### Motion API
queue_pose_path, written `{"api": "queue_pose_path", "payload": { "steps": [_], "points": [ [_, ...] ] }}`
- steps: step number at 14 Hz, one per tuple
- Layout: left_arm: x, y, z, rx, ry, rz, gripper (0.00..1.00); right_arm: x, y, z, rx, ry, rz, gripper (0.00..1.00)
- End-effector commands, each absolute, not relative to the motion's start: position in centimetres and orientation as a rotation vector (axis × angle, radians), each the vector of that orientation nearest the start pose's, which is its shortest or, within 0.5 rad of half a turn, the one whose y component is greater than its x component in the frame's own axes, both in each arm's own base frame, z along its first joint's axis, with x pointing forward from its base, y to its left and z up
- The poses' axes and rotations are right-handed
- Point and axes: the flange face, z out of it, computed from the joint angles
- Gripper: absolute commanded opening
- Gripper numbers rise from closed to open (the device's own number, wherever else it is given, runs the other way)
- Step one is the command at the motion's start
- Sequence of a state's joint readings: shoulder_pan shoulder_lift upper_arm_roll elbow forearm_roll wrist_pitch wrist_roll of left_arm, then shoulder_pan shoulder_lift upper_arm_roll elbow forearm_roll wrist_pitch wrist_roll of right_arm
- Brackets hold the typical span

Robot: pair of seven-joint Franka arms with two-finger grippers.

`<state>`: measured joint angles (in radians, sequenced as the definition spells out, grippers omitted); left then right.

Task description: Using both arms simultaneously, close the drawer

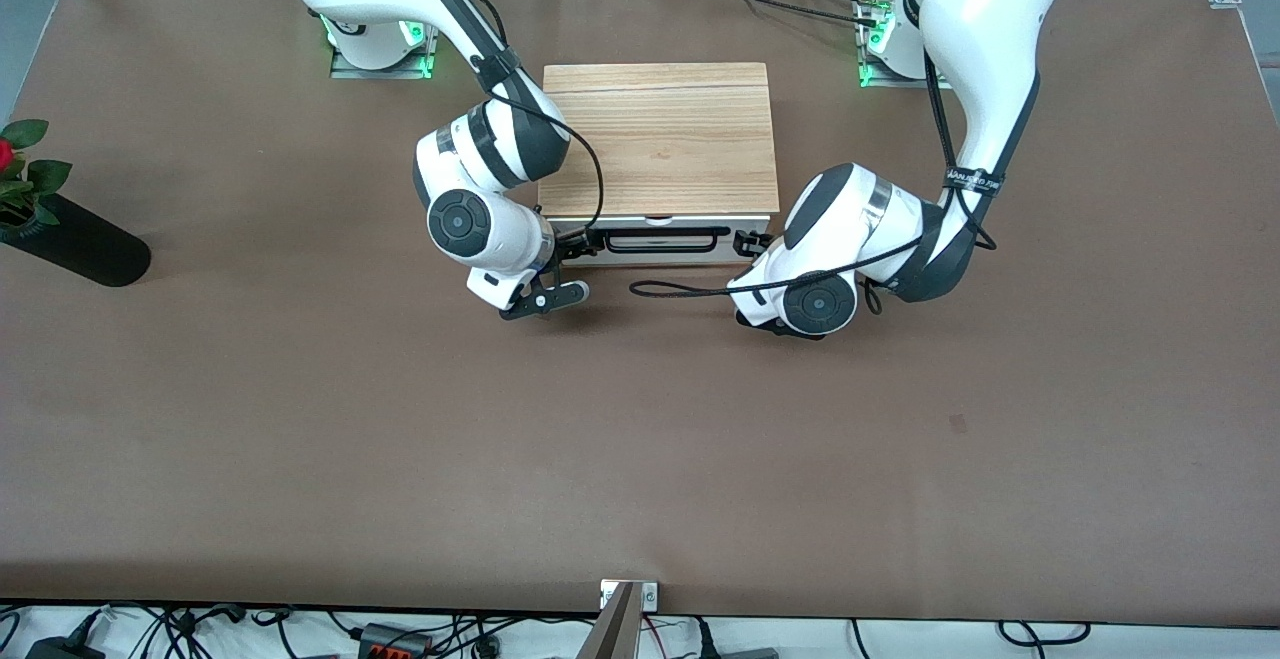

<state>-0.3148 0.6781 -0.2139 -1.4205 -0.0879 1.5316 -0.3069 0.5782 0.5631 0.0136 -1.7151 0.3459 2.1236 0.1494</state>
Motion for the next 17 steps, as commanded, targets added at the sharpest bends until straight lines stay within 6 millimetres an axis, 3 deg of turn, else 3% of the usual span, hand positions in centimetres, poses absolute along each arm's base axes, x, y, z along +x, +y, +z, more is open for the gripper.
{"api": "queue_pose_path", "payload": {
  "steps": [1,6,9,11,13,15,17],
  "points": [
    [56.9,-32.0,28.0,-2.972,0.272,0.952,1.0,52.7,37.9,26.3,-2.879,-0.347,0.405,1.0],
    [57.6,-32.1,28.8,-2.999,0.266,0.915,1.0,52.2,37.8,26.2,-2.88,-0.358,0.481,1.0],
    [60.2,-31.9,31.9,-3.083,0.249,0.768,1.0,52.7,37.3,27.2,-2.878,-0.355,0.461,1.0],
    [62.0,-30.5,34.1,-3.127,0.223,0.69,1.0,54.2,36.4,29.8,-2.875,-0.346,0.399,1.0],
    [63.7,-27.8,36.5,-3.175,0.172,0.619,1.0,55.8,34.6,33.4,-2.883,-0.316,0.302,1.0],
    [64.6,-25.4,39.5,-3.212,0.246,0.544,1.0,57.3,31.7,37.3,-2.922,-0.305,0.185,1.0],
    [65.5,-21.7,42.6,-3.241,0.319,0.458,1.0,58.2,28.6,41.4,-3.006,-0.339,0.101,1.0]
  ]
}}
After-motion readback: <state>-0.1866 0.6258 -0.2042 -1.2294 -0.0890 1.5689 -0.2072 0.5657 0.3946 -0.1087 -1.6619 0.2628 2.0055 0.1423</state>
